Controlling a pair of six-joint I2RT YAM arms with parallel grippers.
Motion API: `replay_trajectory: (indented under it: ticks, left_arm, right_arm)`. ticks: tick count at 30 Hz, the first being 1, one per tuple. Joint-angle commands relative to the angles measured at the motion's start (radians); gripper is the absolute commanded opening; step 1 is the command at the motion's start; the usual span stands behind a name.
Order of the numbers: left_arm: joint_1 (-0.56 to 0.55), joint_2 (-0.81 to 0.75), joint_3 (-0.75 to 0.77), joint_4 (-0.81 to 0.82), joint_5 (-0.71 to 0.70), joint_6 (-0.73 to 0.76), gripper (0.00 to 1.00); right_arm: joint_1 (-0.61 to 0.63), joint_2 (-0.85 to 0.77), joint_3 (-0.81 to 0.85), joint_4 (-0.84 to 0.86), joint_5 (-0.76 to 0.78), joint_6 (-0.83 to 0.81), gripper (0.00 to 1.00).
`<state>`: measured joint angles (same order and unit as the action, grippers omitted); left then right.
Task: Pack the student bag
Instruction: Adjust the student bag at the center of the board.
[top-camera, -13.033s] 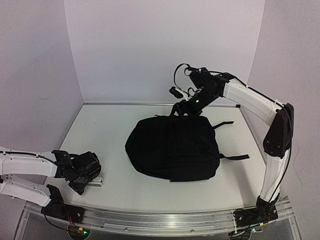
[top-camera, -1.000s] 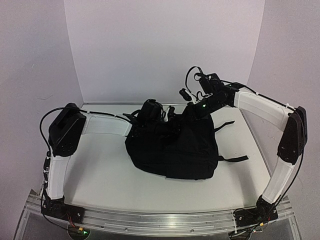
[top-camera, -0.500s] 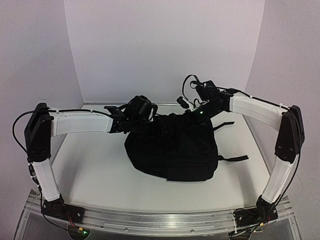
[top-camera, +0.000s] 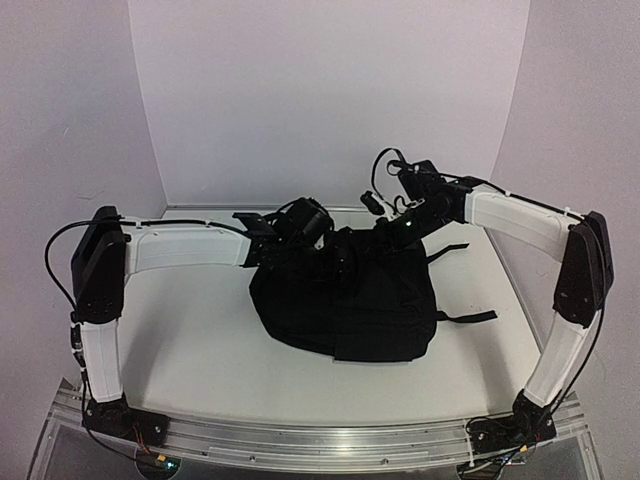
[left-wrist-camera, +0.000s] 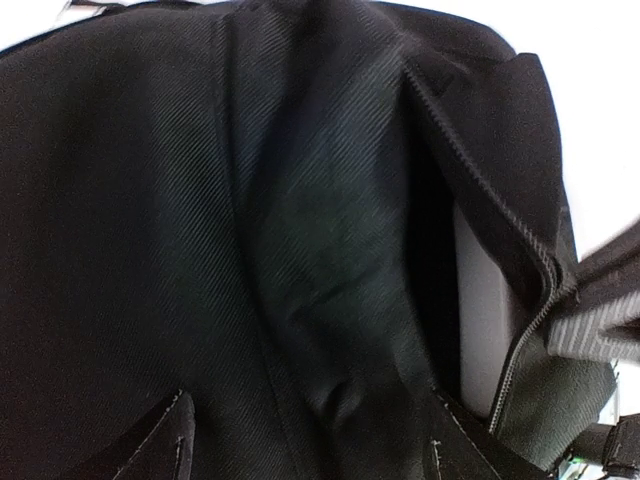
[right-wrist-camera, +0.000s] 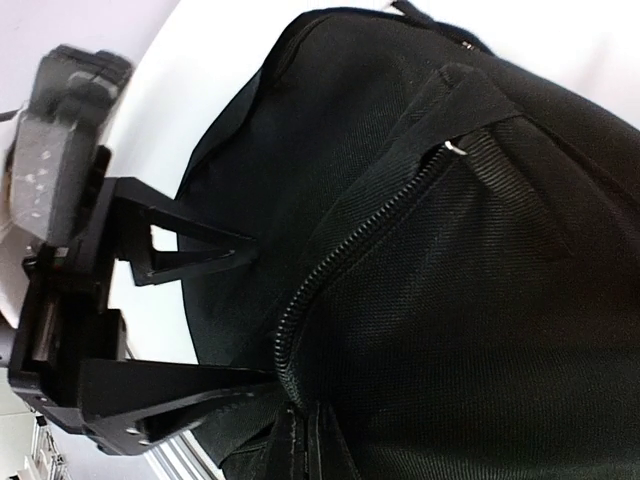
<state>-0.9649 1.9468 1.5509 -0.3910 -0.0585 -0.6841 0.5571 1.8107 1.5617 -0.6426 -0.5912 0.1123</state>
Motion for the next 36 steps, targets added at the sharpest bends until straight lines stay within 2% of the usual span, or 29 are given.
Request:
replay_trajectory:
  ticks: [1,4,9,12,17,21,26,30,36]
  left_arm:
    - [-0.012,0.063,0.134,-0.036,-0.023,0.044,0.78]
    - [-0.031,0.097,0.183,-0.062,-0.031,0.057,0.87]
    - [-0.052,0.173,0.289,-0.165,-0.068,0.072,0.91]
    - [-0.062,0.238,0.381,-0.265,-0.111,0.080,0.99]
    - [-0.078,0.283,0.439,-0.372,-0.177,0.078,0.98]
    - [-0.078,0.248,0.377,-0.396,-0.221,0.048,0.86]
    - [-0.078,0.087,0.214,-0.264,-0.203,0.052,0.59]
    - [-0.077,-0.043,0.093,-0.123,-0.157,0.082,0.41]
    - [-0.073,-0.103,0.034,-0.027,-0.061,0.113,0.28]
  right_arm:
    - [-0.015,-0.065,-0.020,0.003,0.022,0.000,0.00]
    - [-0.017,-0.067,-0.027,0.001,0.021,0.000,0.00]
    - [-0.016,-0.061,-0.039,0.003,0.005,0.002,0.00]
    - [-0.016,-0.049,-0.050,0.005,-0.008,0.007,0.00]
    - [-0.016,-0.044,-0.066,0.009,-0.003,0.009,0.00]
    - [-0.016,-0.044,-0.073,0.009,0.005,0.004,0.00]
    - [-0.016,-0.027,-0.086,0.026,-0.020,0.019,0.00]
    - [-0.007,-0.004,-0.071,0.042,-0.035,0.031,0.00]
    - [0.035,0.034,-0.019,0.057,-0.054,0.038,0.17]
